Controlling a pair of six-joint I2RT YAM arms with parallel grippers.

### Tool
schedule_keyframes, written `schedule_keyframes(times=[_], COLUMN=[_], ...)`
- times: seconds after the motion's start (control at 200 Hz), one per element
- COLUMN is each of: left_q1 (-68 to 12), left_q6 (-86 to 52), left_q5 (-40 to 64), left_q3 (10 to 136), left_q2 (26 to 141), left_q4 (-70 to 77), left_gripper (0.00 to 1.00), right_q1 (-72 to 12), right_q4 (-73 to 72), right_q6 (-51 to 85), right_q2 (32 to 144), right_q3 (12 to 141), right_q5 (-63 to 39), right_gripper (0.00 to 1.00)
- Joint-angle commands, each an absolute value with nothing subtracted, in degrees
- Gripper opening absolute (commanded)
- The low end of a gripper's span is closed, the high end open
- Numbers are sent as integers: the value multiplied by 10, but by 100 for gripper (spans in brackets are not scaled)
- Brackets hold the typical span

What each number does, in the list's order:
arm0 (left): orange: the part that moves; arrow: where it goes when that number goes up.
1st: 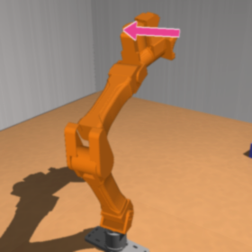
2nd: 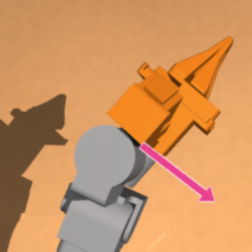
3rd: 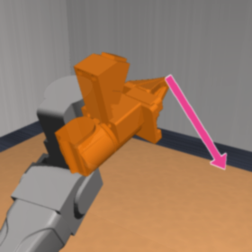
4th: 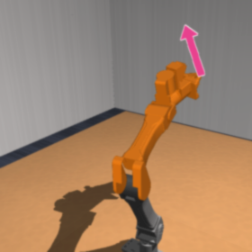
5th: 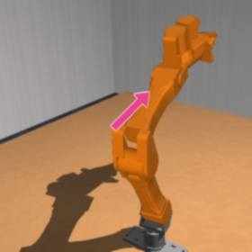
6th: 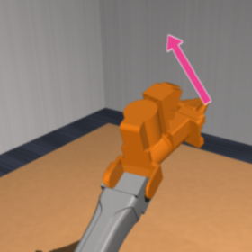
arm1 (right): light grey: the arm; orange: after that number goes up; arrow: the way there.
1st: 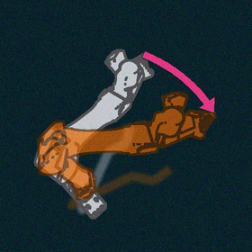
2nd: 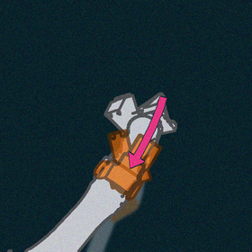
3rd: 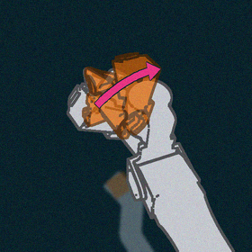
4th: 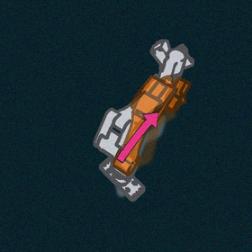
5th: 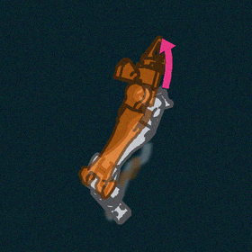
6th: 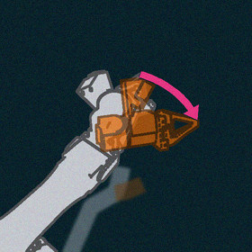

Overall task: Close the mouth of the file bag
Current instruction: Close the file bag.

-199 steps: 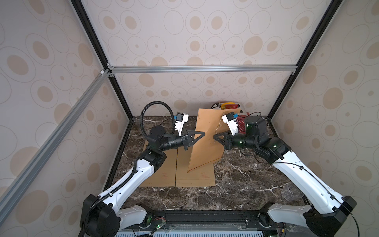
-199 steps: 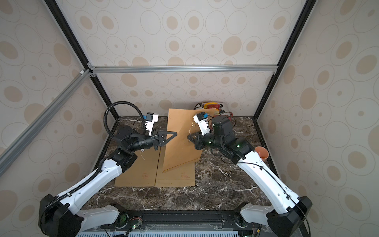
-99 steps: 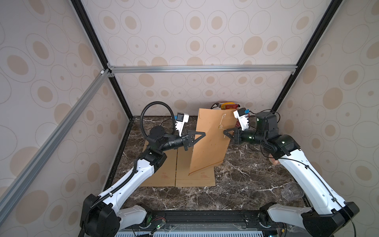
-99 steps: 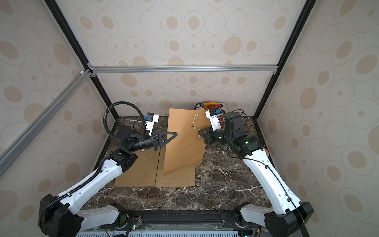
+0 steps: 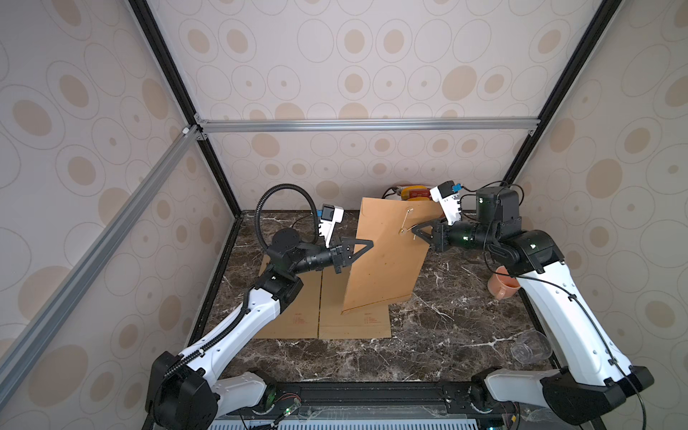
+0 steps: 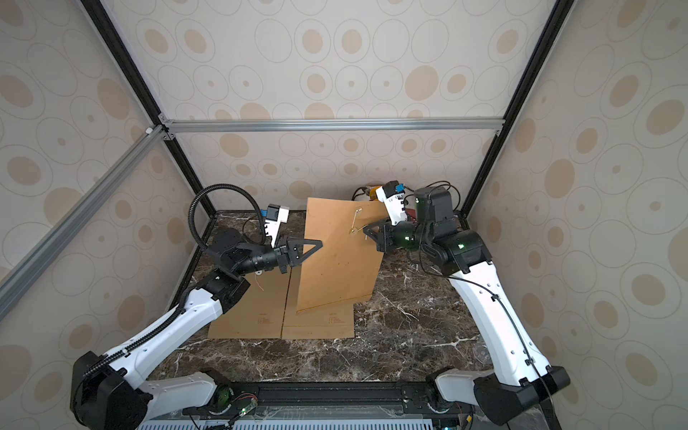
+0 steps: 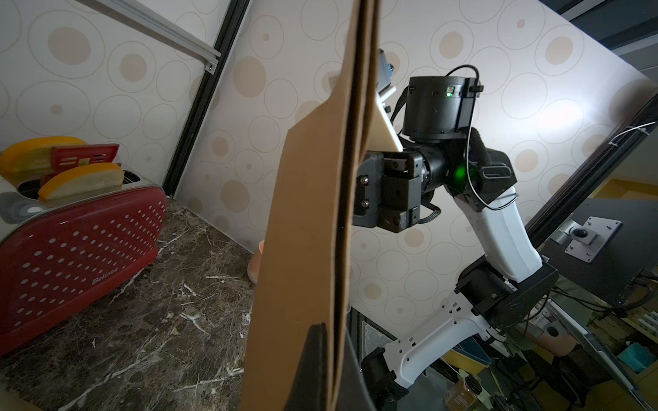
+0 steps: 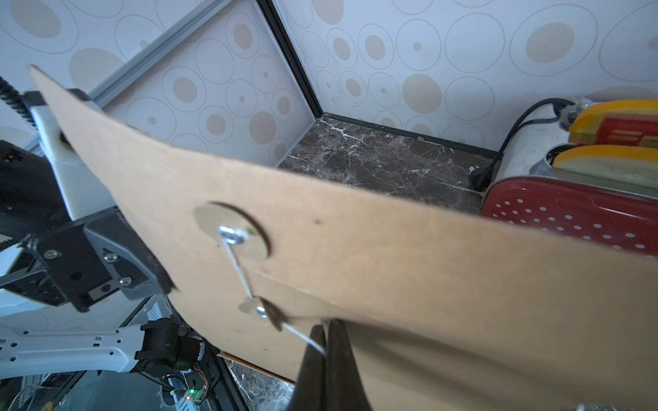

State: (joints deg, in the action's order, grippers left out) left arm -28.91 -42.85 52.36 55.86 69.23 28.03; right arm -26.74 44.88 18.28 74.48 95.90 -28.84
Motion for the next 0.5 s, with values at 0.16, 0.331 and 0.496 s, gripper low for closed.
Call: schedule_keyframes(times=[0.16,0.331,0.496], left_q1=[-298,-304,-304], left_q6=[-411,-405,-400], left_q5=[538,539,538], left_q3=[591,594,594], left_q2=[694,694,690], left_q4=[271,262,256], left_gripper=[0,0,0], right_q1=[-265,-274,-289], right_q4=[502,498,492], right_q6=[173,188,189], right_q2=[765,777,780], right_q3=[1028,1047,1049], right_q5=[-310,-331,-336], right_gripper=[2,3,4])
